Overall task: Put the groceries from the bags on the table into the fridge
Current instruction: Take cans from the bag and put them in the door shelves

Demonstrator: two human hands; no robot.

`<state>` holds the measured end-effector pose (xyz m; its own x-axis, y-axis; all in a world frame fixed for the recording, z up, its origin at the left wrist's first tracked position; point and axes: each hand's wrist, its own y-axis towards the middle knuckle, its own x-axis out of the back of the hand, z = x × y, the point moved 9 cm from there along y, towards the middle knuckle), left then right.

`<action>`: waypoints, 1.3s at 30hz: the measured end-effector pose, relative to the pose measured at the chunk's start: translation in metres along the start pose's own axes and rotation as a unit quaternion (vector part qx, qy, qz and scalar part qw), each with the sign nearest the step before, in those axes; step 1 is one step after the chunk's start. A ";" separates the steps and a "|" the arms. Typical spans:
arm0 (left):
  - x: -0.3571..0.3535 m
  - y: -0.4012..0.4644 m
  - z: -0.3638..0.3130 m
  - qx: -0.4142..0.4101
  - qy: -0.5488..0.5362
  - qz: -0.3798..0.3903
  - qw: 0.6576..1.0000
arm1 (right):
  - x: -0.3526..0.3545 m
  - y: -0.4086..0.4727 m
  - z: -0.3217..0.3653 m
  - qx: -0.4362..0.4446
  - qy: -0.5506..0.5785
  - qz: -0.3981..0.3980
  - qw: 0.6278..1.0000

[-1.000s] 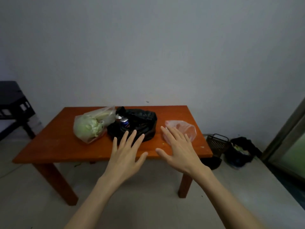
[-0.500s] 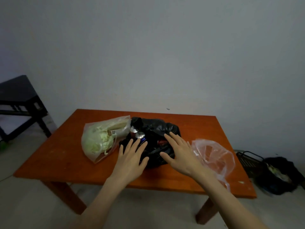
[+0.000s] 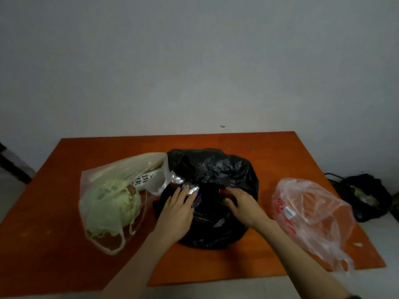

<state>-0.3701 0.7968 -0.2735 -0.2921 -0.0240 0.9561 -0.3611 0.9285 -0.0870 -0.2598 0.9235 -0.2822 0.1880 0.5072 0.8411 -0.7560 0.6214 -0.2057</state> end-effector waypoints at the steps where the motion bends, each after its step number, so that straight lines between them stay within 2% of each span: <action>1: -0.002 0.010 0.004 -0.012 0.002 -0.005 1.000 | -0.004 0.011 -0.008 -0.014 -0.013 -0.003 1.000; 6: -0.006 0.049 0.005 -0.053 -0.001 -0.038 0.998 | -0.020 0.043 -0.028 -0.065 -0.117 -0.007 0.991; 10: -0.006 0.067 0.007 -0.071 -0.030 -0.085 0.993 | -0.039 0.048 -0.029 -0.057 -0.173 -0.010 0.983; 15: 0.002 0.096 -0.003 -0.091 -0.022 -0.052 0.994 | -0.051 0.051 -0.033 -0.074 -0.223 0.018 0.972; 19: 0.003 0.106 0.004 -0.089 -0.019 -0.033 0.995 | -0.055 0.059 -0.031 -0.090 -0.272 0.006 0.958; 27: -0.009 0.106 0.012 -0.102 -0.009 -0.012 0.995 | -0.071 0.036 -0.029 -0.124 -0.223 -0.014 0.967; 32: -0.005 0.104 0.009 -0.116 -0.041 -0.014 0.992 | -0.064 0.035 -0.036 -0.136 -0.274 -0.046 0.951; 35: -0.001 0.100 0.010 -0.124 -0.050 -0.018 0.991 | -0.059 0.043 -0.026 -0.125 -0.250 -0.040 0.959; 39: 0.002 0.097 0.012 -0.129 -0.046 -0.027 0.990 | -0.068 0.038 -0.024 -0.132 -0.253 -0.070 0.956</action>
<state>-0.4161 0.8824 -0.2833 -0.3624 -0.0986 0.9268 -0.1434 0.9884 0.0491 -0.2859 0.9271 -0.3588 -0.1018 0.0969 0.9901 -0.5490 0.8245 -0.1372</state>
